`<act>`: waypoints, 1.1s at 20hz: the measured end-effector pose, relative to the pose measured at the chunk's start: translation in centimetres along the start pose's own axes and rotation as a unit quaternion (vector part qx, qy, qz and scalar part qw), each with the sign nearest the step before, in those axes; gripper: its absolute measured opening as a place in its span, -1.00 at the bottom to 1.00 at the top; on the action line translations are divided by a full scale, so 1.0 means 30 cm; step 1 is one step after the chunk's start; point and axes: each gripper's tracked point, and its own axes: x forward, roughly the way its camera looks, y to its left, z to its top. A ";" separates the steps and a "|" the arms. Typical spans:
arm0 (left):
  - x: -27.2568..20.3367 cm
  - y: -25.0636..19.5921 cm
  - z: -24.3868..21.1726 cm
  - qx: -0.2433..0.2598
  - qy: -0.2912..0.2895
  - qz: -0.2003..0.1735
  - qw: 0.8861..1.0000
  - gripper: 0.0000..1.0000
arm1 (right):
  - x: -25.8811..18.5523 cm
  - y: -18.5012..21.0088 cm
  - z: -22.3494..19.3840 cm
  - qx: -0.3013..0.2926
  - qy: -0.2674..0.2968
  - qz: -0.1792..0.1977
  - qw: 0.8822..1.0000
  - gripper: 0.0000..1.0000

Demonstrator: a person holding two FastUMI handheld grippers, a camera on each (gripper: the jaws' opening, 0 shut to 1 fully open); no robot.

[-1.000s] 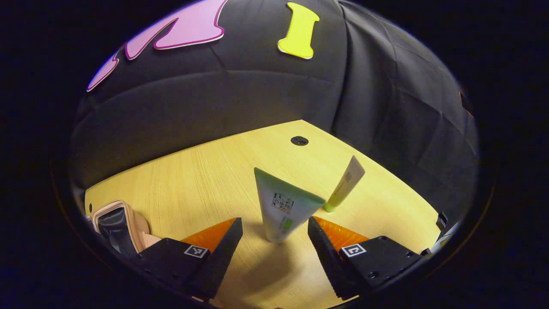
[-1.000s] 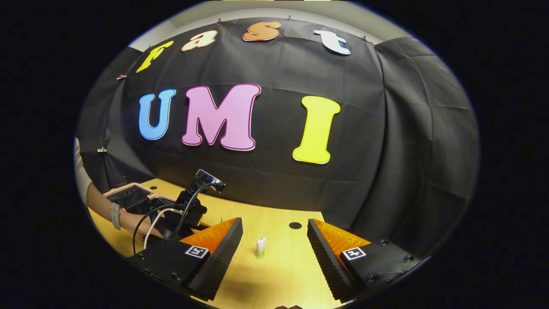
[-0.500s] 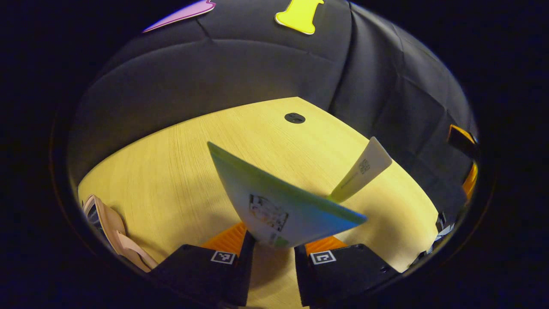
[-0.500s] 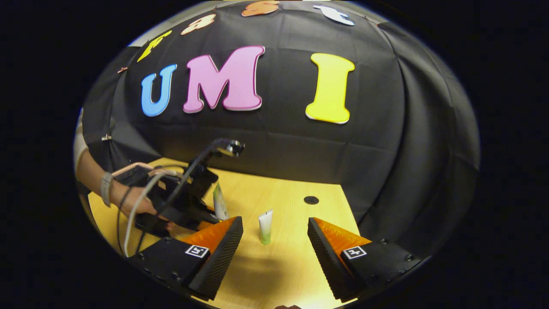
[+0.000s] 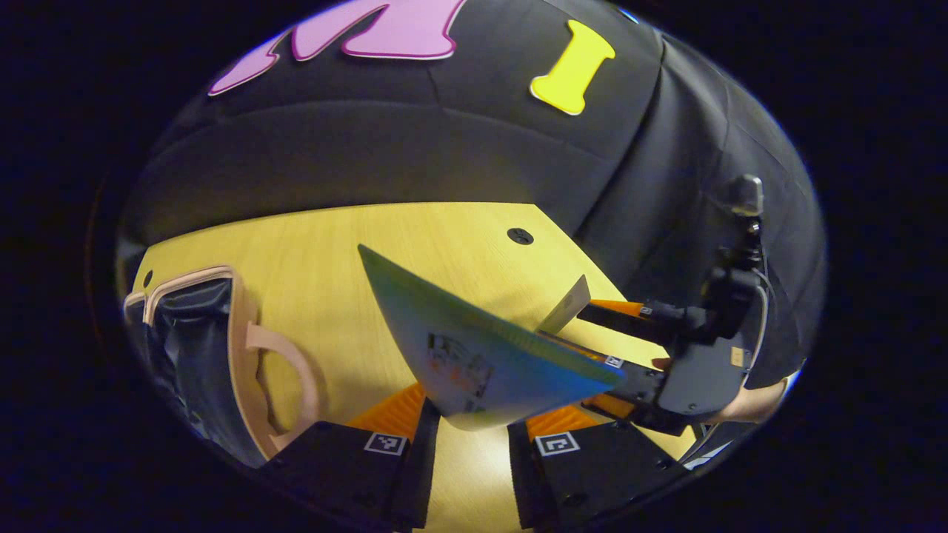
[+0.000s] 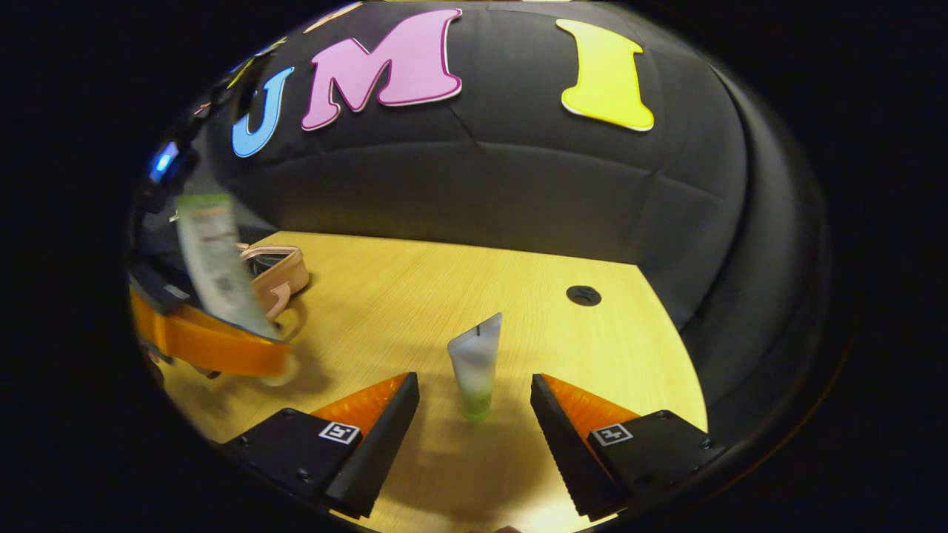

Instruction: First open the suitcase, pack the skin care products into it, and then close the suitcase.

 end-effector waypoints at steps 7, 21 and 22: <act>-0.341 0.251 -0.059 -0.037 -0.006 0.072 0.997 -0.04 | 0.097 -0.059 -0.047 0.049 0.030 -0.045 0.997 -0.51; -0.376 0.987 -0.340 -0.008 0.288 0.194 0.938 -0.03 | -0.277 0.308 0.272 0.046 -0.065 0.031 0.996 -0.43; -0.346 0.989 -0.392 -0.035 0.319 0.190 0.928 0.02 | -0.301 0.333 0.287 0.045 -0.070 0.036 0.996 -0.42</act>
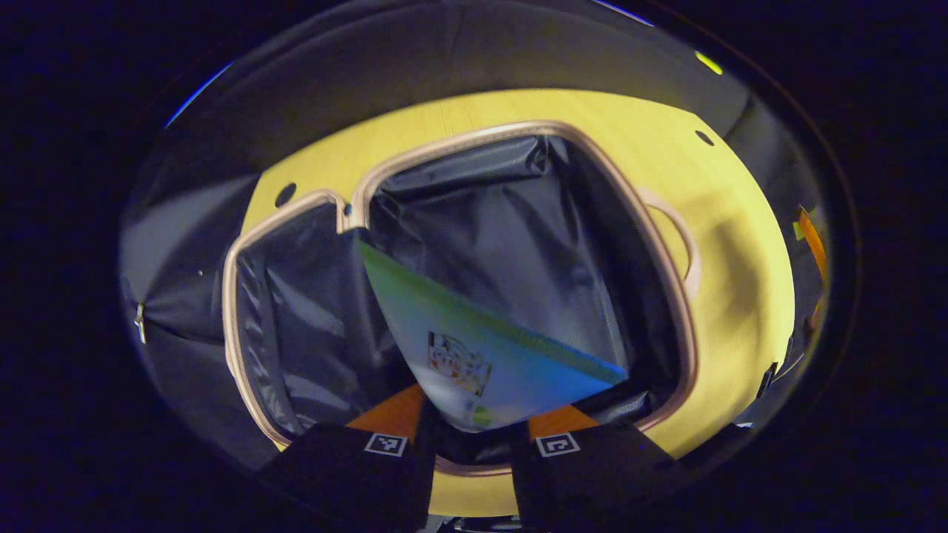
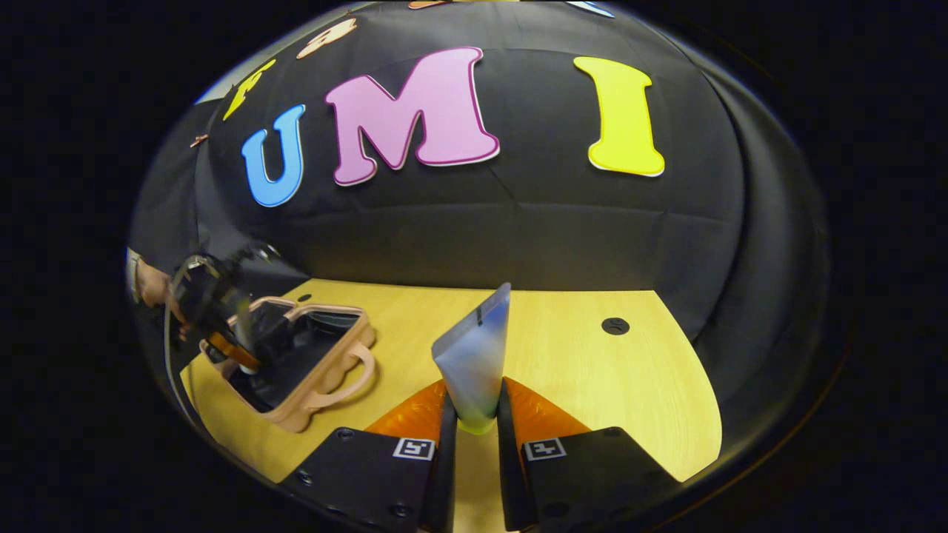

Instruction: First open the suitcase, pack the skin care products into it, and then close the suitcase.

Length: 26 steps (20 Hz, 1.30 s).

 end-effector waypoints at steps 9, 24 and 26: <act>0.022 -0.080 -0.073 -0.085 0.027 -0.067 0.994 0.27 | -0.058 0.217 -0.014 0.010 0.033 0.032 0.999 -0.43; -0.451 0.434 -0.366 -0.114 -0.259 -0.018 0.959 0.72 | 0.263 0.874 -0.338 0.091 0.283 0.086 0.951 -0.43; -0.437 0.515 -0.434 -0.144 -0.249 -0.009 0.957 0.72 | 0.291 0.894 -0.452 0.046 0.322 0.073 0.943 -0.60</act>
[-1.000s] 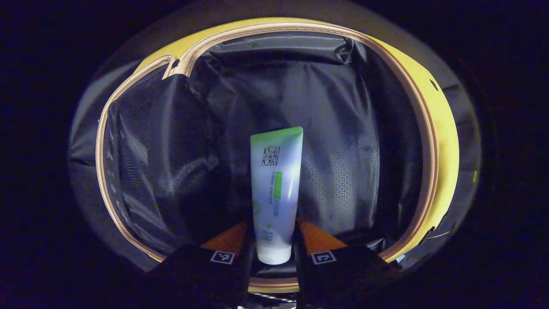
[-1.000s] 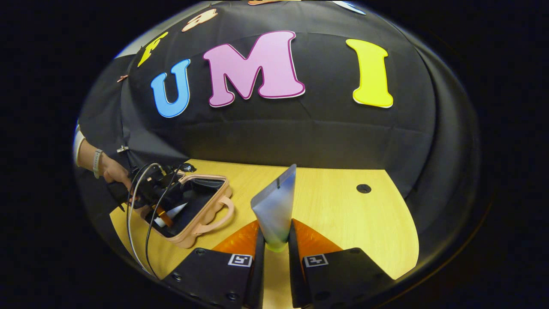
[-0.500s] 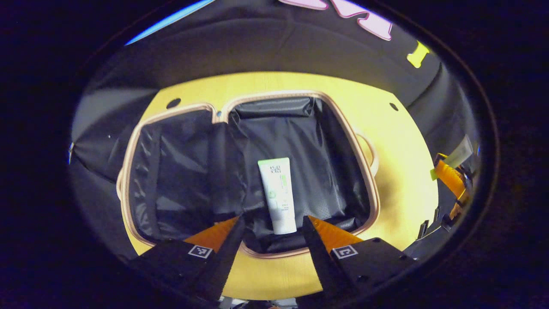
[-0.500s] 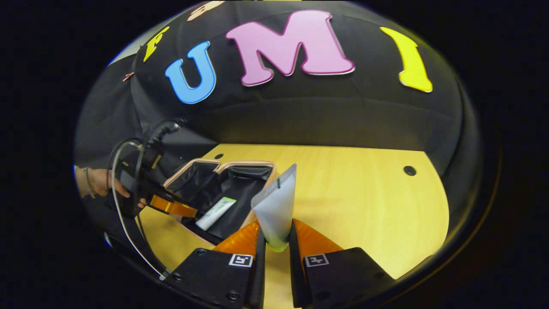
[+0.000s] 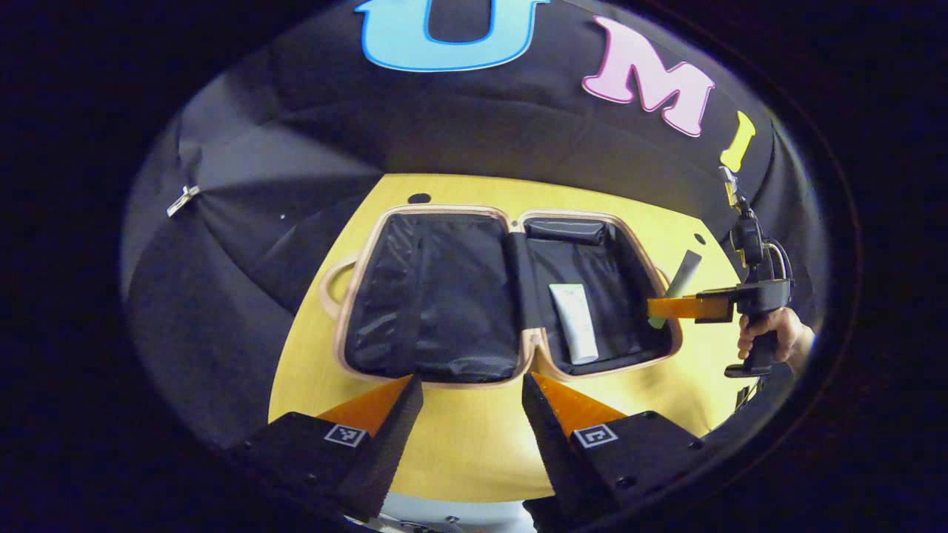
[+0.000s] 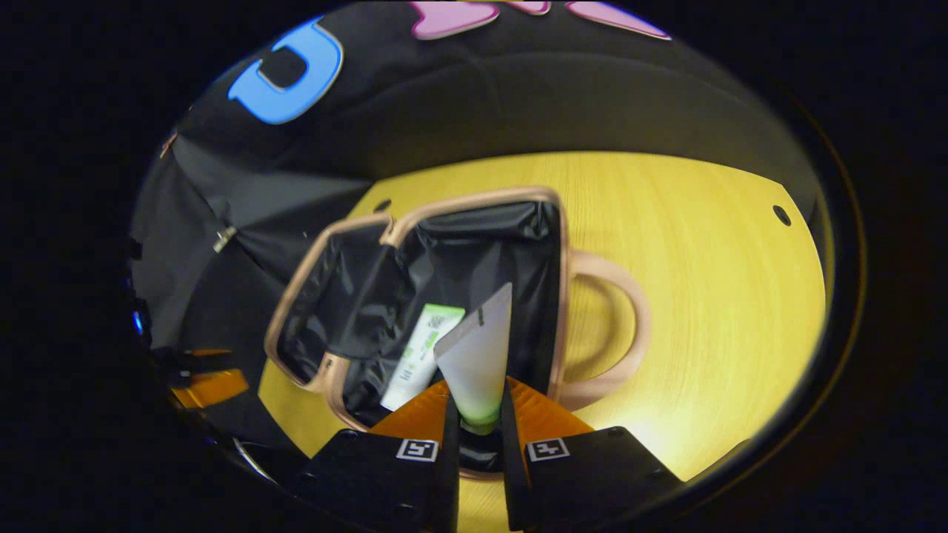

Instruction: First open the suitcase, pack the skin care products into it, and then close the suitcase.

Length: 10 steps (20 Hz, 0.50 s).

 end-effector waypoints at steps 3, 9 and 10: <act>0.007 0.130 -0.018 -0.040 -0.001 0.019 0.999 0.75 | 0.069 0.023 -0.019 0.031 0.029 -0.015 0.999 -0.55; 0.061 0.339 0.028 -0.092 -0.009 0.054 0.994 0.75 | 0.106 0.076 -0.004 0.114 0.062 -0.007 0.992 0.18; 0.080 0.375 0.045 -0.093 -0.014 0.061 0.994 0.75 | 0.083 0.098 0.016 0.116 0.051 0.005 0.992 0.44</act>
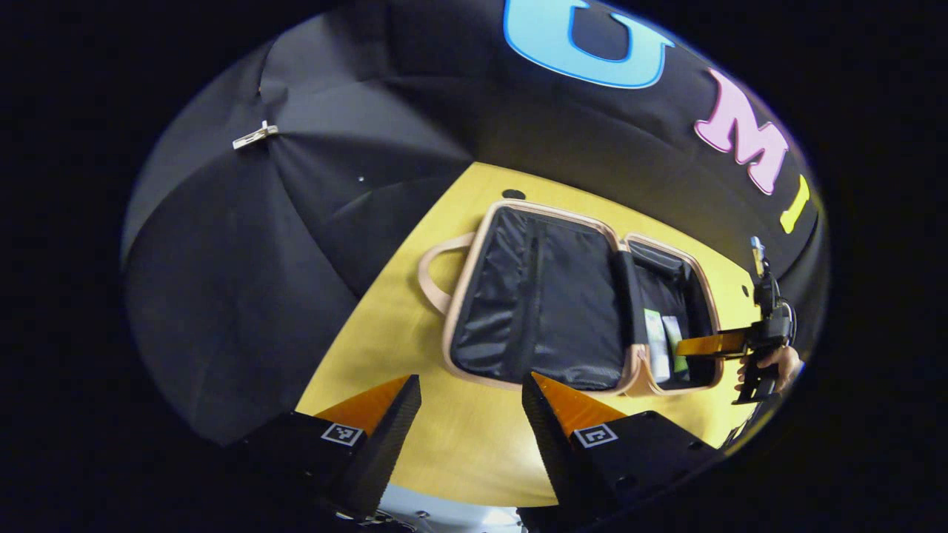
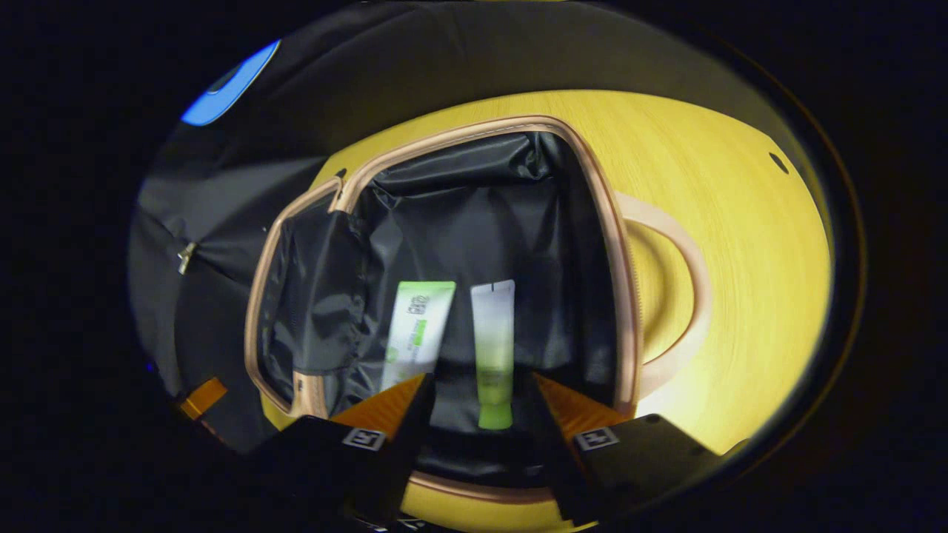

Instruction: First open the suitcase, pack the skin care products into it, and then close the suitcase.

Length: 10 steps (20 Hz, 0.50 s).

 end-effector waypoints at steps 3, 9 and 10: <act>0.050 0.090 0.096 -0.019 -0.032 0.034 0.999 0.75 | -0.097 -0.007 0.025 -0.062 -0.047 0.033 0.996 0.94; 0.177 0.211 0.253 -0.143 -0.059 0.033 0.987 0.75 | -0.491 -0.189 0.072 -0.161 -0.168 0.047 0.971 0.95; 0.212 0.231 0.267 -0.160 -0.051 0.028 0.985 0.75 | -0.559 -0.220 0.072 -0.164 -0.190 0.041 0.967 0.76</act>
